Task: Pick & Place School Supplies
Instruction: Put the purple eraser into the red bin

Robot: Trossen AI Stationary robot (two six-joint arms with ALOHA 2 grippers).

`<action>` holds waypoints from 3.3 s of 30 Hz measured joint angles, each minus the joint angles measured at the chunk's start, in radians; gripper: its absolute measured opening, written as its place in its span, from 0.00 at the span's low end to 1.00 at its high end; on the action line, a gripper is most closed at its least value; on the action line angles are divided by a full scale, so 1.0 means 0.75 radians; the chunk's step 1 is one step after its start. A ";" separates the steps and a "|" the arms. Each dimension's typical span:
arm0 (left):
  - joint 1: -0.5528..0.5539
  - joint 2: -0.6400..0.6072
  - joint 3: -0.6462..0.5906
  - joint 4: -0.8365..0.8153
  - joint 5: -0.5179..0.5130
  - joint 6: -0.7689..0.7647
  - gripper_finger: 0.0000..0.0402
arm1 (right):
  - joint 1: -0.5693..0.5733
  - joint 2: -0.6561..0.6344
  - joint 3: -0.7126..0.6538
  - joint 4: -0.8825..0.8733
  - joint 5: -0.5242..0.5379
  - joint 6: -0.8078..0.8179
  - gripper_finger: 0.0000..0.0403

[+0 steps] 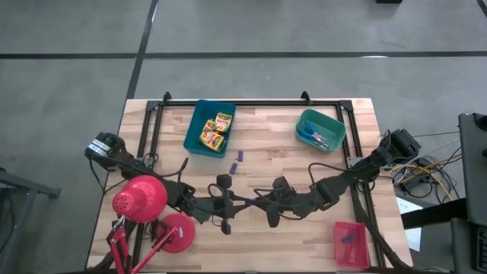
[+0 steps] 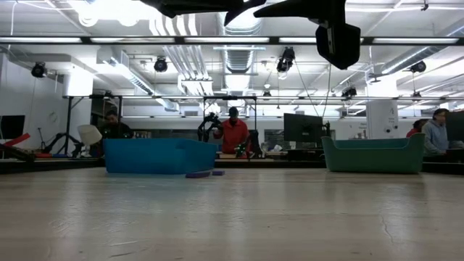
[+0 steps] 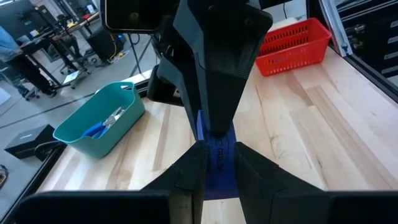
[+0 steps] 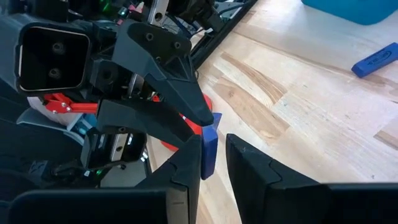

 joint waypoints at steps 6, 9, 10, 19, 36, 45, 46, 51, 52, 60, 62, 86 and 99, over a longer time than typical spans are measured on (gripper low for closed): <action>0.000 0.006 0.000 0.009 0.001 0.008 0.19 | 0.000 0.000 0.000 0.001 0.000 -0.019 0.17; 0.000 0.012 0.000 0.009 0.001 0.011 0.19 | 0.000 0.000 0.000 -0.003 0.001 -0.050 0.18; 0.000 0.013 0.000 0.009 0.003 0.013 0.19 | 0.000 0.000 0.000 -0.003 0.001 -0.063 0.18; 0.000 0.013 0.000 0.007 0.002 0.026 0.19 | -0.004 0.000 0.000 -0.003 0.004 -0.082 0.12; 0.000 0.014 0.000 0.006 -0.004 0.027 0.19 | -0.004 0.000 0.000 -0.003 -0.001 -0.106 0.05; 0.001 0.015 0.000 0.006 -0.004 0.037 0.19 | -0.004 0.000 0.000 -0.003 -0.008 -0.112 0.05; 0.001 0.015 0.000 0.005 -0.004 0.037 0.19 | -0.004 0.000 0.000 -0.003 -0.008 -0.113 0.05; 0.001 0.015 0.000 0.006 -0.003 0.010 0.23 | -0.004 0.000 0.000 -0.002 -0.011 -0.115 0.04; 0.001 0.015 0.000 0.006 -0.003 0.002 0.25 | -0.004 0.000 0.000 -0.002 -0.011 -0.117 0.04; 0.004 0.015 0.000 0.007 -0.003 -0.014 0.45 | -0.004 0.000 0.000 -0.003 -0.011 -0.114 0.04; 0.004 0.015 0.000 0.007 -0.003 -0.015 0.50 | -0.004 0.000 0.000 -0.003 -0.011 -0.116 0.04; -0.030 -0.004 0.000 -0.136 -0.003 -0.225 0.59 | 0.065 -0.340 0.001 -0.798 -0.252 0.056 0.04; -0.030 -0.005 0.000 -0.136 -0.013 -0.317 0.59 | 0.372 -0.517 0.001 -1.425 -0.474 0.855 0.04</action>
